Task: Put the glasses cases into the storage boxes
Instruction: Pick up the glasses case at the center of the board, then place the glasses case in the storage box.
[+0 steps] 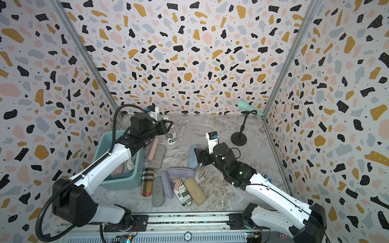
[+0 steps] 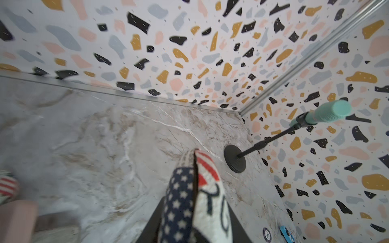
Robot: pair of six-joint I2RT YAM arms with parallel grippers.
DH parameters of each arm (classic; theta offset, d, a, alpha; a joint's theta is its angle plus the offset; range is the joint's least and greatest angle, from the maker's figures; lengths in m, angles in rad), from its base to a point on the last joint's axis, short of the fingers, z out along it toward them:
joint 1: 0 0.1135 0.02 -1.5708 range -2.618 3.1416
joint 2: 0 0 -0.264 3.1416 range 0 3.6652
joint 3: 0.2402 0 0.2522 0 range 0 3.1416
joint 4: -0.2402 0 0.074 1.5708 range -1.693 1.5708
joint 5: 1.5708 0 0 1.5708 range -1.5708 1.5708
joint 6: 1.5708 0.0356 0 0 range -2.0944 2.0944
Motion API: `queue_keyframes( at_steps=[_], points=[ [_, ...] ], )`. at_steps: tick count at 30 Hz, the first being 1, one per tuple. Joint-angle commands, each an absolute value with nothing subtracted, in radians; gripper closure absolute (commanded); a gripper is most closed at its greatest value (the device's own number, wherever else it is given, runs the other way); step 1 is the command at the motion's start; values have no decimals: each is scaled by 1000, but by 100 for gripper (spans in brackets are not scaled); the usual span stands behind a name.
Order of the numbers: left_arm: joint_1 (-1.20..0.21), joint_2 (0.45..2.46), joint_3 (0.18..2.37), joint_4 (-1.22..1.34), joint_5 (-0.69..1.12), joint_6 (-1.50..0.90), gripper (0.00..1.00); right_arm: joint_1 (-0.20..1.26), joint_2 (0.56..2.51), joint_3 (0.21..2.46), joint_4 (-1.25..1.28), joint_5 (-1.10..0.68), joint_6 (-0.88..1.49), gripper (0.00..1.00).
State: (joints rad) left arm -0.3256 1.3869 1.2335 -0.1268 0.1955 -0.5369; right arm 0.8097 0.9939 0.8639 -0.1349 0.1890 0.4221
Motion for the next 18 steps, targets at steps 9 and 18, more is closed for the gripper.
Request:
queue_keyframes(
  at_steps=[9, 18],
  points=[
    [-80, 1176, 1304, -633, -447, -311, 66, 646, 1047, 739, 7, 5, 448, 19],
    [-79, 1308, 1217, -636, -499, -255, 65, 602, 1086, 727, 52, -67, 456, 19]
  ],
)
